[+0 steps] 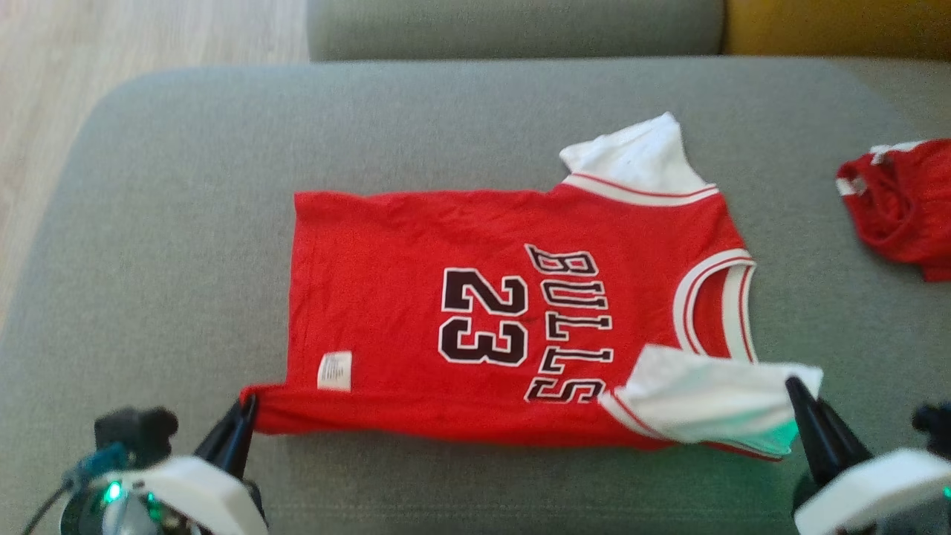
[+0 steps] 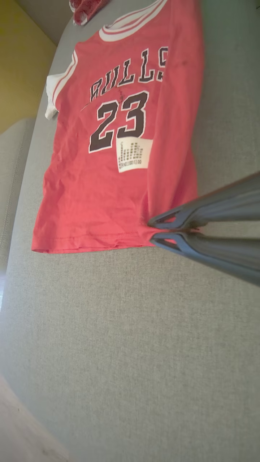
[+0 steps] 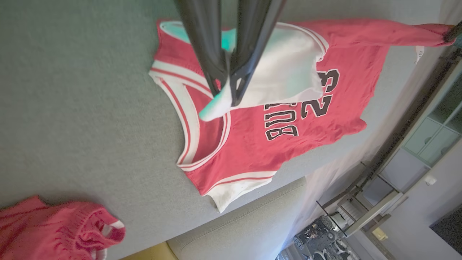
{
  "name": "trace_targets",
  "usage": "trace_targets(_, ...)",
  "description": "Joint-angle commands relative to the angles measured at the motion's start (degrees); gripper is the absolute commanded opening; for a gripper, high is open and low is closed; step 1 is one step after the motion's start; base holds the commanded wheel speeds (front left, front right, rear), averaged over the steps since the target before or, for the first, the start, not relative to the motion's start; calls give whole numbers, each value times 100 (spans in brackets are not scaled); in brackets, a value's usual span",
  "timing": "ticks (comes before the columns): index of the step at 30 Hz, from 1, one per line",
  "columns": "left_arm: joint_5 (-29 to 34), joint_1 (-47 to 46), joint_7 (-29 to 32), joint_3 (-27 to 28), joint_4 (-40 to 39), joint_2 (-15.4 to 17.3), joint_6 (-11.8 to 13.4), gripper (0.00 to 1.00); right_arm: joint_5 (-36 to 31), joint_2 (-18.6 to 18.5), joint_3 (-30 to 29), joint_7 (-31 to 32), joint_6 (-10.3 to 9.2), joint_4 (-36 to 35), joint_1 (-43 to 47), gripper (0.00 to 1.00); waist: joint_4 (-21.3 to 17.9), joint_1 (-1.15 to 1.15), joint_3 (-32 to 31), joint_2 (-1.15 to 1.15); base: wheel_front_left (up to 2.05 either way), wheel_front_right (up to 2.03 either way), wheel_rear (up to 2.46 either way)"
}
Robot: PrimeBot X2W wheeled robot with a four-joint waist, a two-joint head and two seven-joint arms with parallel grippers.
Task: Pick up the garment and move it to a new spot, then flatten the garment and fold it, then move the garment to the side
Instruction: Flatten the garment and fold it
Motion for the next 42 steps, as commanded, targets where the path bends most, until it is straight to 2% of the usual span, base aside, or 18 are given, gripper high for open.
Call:
trace_targets(1,-38,-511,40,228,-54,174,-55,0,-140,-91,158,-22,21,-64,-435,0,56,0,239,0,0,0,0)
trace_targets(7,-129,-1004,80,184,451,88,-320,0,-560,-91,319,-39,21,500,-1187,0,123,0,571,0,0,0,0)
trace_targets(14,-206,-1392,-36,153,998,-66,-555,0,-836,-104,407,-353,21,810,-1594,0,145,0,811,0,0,0,0)
trace_targets(20,-205,-1802,-178,121,1456,-176,-768,0,-947,-153,393,-744,21,1084,-1909,0,127,0,950,0,0,0,0)
trace_targets(26,-245,-2059,-121,-6,1891,-270,-984,0,-899,-215,482,-799,21,1474,-2155,0,87,0,1065,0,0,0,0)
trace_targets(27,-242,-2083,-120,-29,1949,-279,-1014,29,-916,-232,481,-804,21,1535,-2179,14,88,0,1077,0,0,0,0)
trace_targets(28,-238,-2104,-137,-45,1996,-292,-1038,59,-915,-236,477,-815,21,1581,-2191,44,92,0,1085,0,0,0,0)
trace_targets(29,-236,-2113,-160,-58,2040,-306,-1057,100,-906,-236,477,-831,21,1611,-2198,100,95,0,1090,0,0,0,0)
trace_targets(34,-217,-1986,-572,23,2102,-410,-983,100,-983,-223,483,-1151,21,1549,-2065,100,90,0,994,0,0,0,0)
trace_targets(42,39,-1573,-1489,341,1606,-706,-492,100,-1634,-144,465,-2285,21,1214,-1734,100,102,0,644,0,0,0,0)
